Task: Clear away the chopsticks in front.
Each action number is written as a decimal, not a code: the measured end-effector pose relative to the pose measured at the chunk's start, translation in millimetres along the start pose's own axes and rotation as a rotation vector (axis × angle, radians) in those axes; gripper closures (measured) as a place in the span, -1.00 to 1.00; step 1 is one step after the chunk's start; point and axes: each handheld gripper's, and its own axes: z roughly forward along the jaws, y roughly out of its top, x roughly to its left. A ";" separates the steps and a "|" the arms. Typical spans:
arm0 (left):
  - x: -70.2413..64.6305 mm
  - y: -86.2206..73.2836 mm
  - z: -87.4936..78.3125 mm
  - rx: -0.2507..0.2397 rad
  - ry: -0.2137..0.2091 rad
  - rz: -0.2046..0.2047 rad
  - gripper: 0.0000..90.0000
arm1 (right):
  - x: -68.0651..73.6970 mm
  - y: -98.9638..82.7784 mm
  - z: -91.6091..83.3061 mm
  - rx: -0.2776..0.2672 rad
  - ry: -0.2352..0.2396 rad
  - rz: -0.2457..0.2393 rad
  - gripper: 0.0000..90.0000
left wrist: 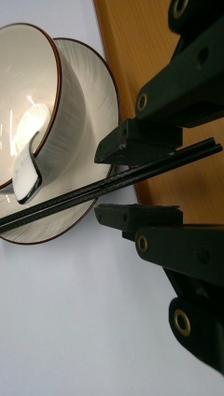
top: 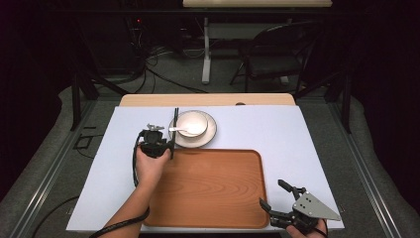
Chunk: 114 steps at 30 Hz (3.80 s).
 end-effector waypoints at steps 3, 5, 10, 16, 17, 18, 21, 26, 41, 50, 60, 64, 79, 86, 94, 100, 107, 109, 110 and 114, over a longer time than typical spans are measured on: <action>-0.2 0.7 4.4 0.005 0.009 0.001 0.53 | -0.2 0.0 -0.3 0.000 0.001 0.002 -0.60; -0.1 1.1 6.8 0.011 0.013 -0.007 0.55 | -0.1 0.0 -0.5 -0.001 0.002 0.006 -0.60; 0.0 2.4 9.7 0.020 0.011 -0.019 0.60 | -0.6 0.2 -1.1 0.001 0.004 0.010 -0.60; 1.0 1.9 12.4 0.033 0.009 -0.024 0.62 | -0.9 0.4 -1.5 -0.001 0.003 0.003 -0.60; 1.2 1.7 13.0 0.035 0.006 -0.028 0.62 | -0.9 0.5 -1.5 -0.001 0.003 0.003 -0.60; 1.2 1.6 13.6 0.036 0.003 -0.034 0.63 | -0.9 0.4 -1.5 -0.001 0.003 0.003 -0.60; 2.5 1.7 14.8 0.040 0.006 -0.039 0.65 | -0.9 0.5 -1.5 -0.001 0.003 0.004 -0.60; 5.0 2.3 16.1 0.052 0.015 -0.045 0.71 | -0.9 0.6 -1.8 -0.002 0.003 0.005 -0.60; 10.8 14.4 24.7 0.195 0.030 -0.125 0.84 | -1.1 0.5 -1.9 -0.001 0.007 0.008 -0.60; 9.0 24.8 27.2 0.259 0.057 -0.159 0.87 | -1.1 0.6 -2.1 -0.001 0.010 0.010 -0.60; 9.9 30.0 25.8 0.260 0.057 -0.190 0.91 | -1.3 0.6 -2.4 -0.002 0.011 0.014 -0.60; 13.0 30.4 21.8 0.245 0.059 -0.192 0.91 | -1.2 0.6 -2.7 -0.003 0.009 0.014 -0.60; 42.4 2.1 -46.4 0.208 0.001 -0.178 0.91 | -0.3 0.6 -1.3 0.001 0.014 0.014 -0.60; 47.7 -22.6 -91.7 0.188 -0.020 -0.133 0.91 | 0.8 0.4 -0.2 0.001 0.010 0.015 -0.60; 45.4 -52.7 -126.8 0.182 -0.042 -0.103 0.91 | 1.5 0.3 0.1 0.005 0.007 0.013 -0.60; 38.0 -76.0 -142.7 0.174 -0.084 -0.101 0.91 | 1.1 -0.1 0.5 0.006 0.005 0.018 -0.60; 9.9 -88.6 -138.2 0.177 -0.141 -0.049 0.91 | 1.9 -0.1 1.6 0.010 0.005 0.017 -0.60; 0.8 -90.9 -134.5 0.180 -0.136 -0.018 0.91 | 1.7 -0.2 1.9 0.010 0.005 0.017 -0.60; -3.1 -92.2 -131.8 0.184 -0.133 -0.008 0.91 | 1.7 -0.2 1.8 0.010 0.005 0.021 -0.60; -12.2 -99.9 -117.3 0.203 -0.162 -0.018 0.91 | 1.1 -0.1 0.9 0.007 0.004 0.022 -0.60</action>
